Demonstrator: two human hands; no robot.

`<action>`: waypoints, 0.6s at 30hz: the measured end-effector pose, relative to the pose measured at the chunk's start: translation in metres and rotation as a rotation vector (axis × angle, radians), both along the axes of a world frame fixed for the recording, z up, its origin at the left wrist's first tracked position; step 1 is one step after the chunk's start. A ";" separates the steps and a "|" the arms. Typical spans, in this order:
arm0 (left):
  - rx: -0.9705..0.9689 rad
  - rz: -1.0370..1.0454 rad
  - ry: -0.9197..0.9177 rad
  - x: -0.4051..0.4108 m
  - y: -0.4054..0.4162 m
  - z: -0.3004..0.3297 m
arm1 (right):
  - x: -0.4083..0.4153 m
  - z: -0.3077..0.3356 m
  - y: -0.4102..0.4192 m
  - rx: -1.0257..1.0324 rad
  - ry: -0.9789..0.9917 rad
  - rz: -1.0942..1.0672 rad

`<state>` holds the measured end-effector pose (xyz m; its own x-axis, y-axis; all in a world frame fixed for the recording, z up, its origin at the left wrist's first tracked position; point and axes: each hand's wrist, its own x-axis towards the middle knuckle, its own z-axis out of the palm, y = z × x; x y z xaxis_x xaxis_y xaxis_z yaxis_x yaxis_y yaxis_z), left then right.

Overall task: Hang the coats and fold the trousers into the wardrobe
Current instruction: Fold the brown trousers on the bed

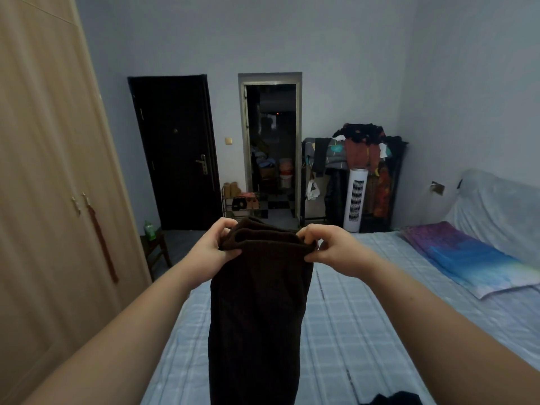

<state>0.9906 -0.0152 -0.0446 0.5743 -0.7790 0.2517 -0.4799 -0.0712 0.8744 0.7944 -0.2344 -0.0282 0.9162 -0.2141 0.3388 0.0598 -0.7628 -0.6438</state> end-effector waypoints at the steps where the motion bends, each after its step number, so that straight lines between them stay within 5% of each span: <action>1: 0.013 -0.003 -0.002 0.000 0.000 0.002 | -0.002 0.001 0.001 0.031 -0.002 0.008; 11: 0.280 -0.196 -0.135 -0.020 0.004 0.021 | -0.013 0.006 0.020 -0.037 0.247 0.026; 18: 0.303 -0.235 -0.379 -0.037 0.013 0.058 | -0.010 0.012 0.022 -0.099 -0.071 0.014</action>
